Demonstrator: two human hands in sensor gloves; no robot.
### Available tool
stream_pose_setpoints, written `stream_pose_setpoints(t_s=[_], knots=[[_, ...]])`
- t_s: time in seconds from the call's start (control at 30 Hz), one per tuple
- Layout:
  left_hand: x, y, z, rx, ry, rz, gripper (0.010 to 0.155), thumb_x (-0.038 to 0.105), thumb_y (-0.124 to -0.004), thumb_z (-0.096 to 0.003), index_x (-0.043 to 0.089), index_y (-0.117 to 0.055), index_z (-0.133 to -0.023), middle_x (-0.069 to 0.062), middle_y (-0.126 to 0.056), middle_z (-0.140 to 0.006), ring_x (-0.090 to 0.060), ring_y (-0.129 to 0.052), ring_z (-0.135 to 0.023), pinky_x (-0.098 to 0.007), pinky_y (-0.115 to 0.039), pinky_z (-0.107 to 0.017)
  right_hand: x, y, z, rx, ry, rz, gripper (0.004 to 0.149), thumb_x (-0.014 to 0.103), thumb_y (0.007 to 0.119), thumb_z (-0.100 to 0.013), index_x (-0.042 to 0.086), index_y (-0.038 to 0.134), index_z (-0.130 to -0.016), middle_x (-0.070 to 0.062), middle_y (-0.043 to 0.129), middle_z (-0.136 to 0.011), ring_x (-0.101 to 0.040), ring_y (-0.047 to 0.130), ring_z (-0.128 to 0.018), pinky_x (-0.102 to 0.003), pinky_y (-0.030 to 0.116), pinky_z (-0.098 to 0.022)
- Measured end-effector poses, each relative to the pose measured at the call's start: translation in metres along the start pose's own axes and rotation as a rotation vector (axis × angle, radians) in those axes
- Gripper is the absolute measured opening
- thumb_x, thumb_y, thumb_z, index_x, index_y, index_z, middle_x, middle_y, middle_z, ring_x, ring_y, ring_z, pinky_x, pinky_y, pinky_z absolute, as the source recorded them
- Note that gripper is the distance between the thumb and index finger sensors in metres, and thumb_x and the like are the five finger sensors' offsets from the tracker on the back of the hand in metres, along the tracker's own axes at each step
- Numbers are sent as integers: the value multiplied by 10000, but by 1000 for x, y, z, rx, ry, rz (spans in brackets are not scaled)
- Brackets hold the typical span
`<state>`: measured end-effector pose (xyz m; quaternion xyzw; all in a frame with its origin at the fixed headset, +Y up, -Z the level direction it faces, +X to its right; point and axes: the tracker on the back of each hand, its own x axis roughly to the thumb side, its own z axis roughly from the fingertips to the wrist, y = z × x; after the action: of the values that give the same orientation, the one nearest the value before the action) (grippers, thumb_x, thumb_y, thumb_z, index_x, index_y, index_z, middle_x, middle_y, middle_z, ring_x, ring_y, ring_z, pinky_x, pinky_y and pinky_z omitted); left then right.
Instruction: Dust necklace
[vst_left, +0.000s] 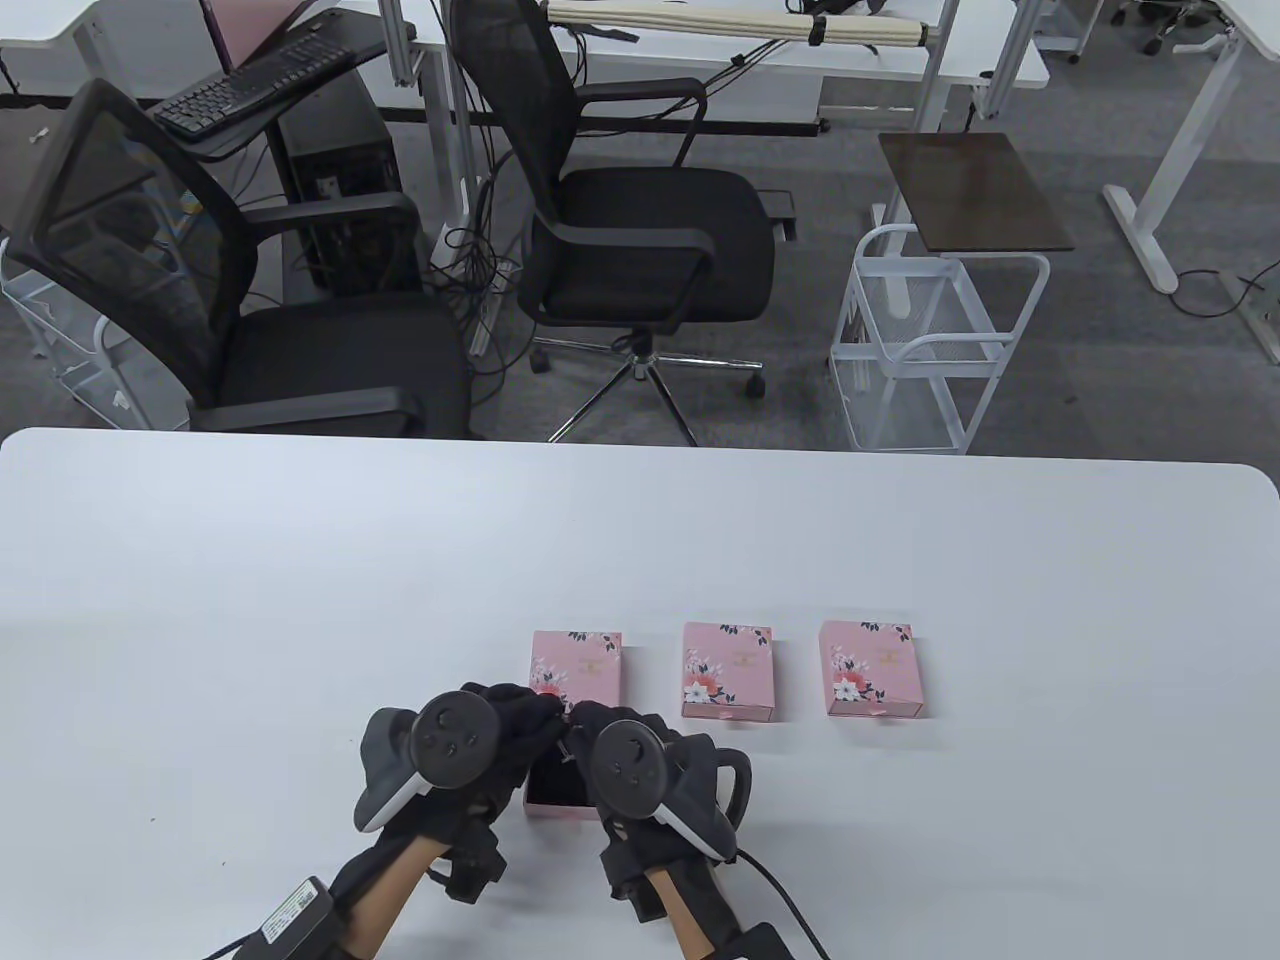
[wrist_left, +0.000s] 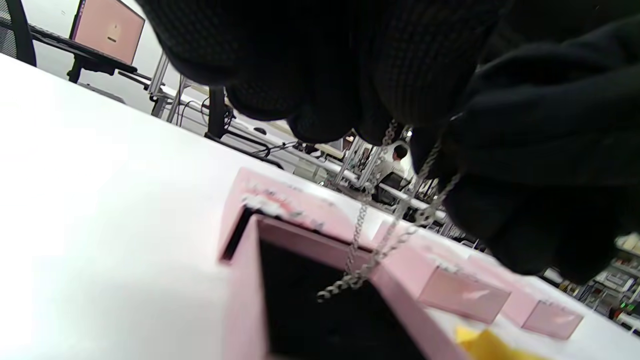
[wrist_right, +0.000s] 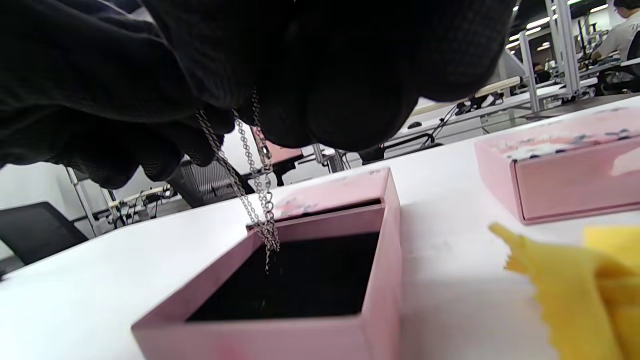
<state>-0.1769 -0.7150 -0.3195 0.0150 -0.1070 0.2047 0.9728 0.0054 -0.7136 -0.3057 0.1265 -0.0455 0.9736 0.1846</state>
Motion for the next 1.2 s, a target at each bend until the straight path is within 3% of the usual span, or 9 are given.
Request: stream_pose_setpoints(t_s=[0.2, 0.43, 0.7, 0.9, 1.1, 1.2], knots=[[-3, -12, -2, -48, 15, -61, 372, 426, -890, -546, 276, -939, -883, -40, -935, -935, -269, -844, -832, -435, -782, -591, 4, 14, -4, 81, 7, 99, 364, 294, 788, -626, 124, 802, -948, -153, 923, -801, -353, 945, -595, -459, 809, -477], [2, -26, -3, -107, 10, -223, 382, 440, -894, -540, 292, -932, -890, -73, -819, -1053, -309, -725, -914, -453, -718, -648, 4, 21, -5, 153, 16, 172, 379, 305, 784, -631, 122, 787, -963, -153, 913, -798, -350, 929, -590, -459, 799, -484], [2, -30, -4, -148, -11, -217, 524, 492, -868, -539, 315, -800, -1027, -122, -659, -1164, -335, -627, -949, -471, -661, -689, 3, 15, 0, 165, 14, 219, 426, 285, 797, -628, 116, 732, -1013, -167, 867, -859, -369, 898, -647, -471, 779, -515], [-14, -28, -8, -79, 35, -102, 550, 483, -740, -599, 278, -684, -1106, -142, -581, -1195, -359, -560, -1000, -522, -610, -726, 4, 5, 6, 238, -26, 213, 416, 297, 805, -625, 146, 742, -1007, -188, 816, -925, -407, 850, -721, -503, 743, -567], [-21, -47, -15, -209, 26, -97, 601, 461, -631, -627, 292, -466, -1180, -48, -332, -1276, -369, -297, -1126, -606, -412, -803, 8, 16, 7, 395, -35, 326, 499, 366, 866, -589, 178, 720, -1027, -261, 655, -1057, -493, 706, -849, -573, 639, -652], [-22, -54, -18, -277, 19, -125, 616, 466, -591, -631, 305, -383, -1188, -2, -219, -1276, -378, -194, -1125, -616, -332, -811, 9, 22, 7, 414, -33, 372, 512, 358, 884, -580, 188, 707, -1029, -279, 606, -1080, -512, 665, -867, -588, 613, -664]])
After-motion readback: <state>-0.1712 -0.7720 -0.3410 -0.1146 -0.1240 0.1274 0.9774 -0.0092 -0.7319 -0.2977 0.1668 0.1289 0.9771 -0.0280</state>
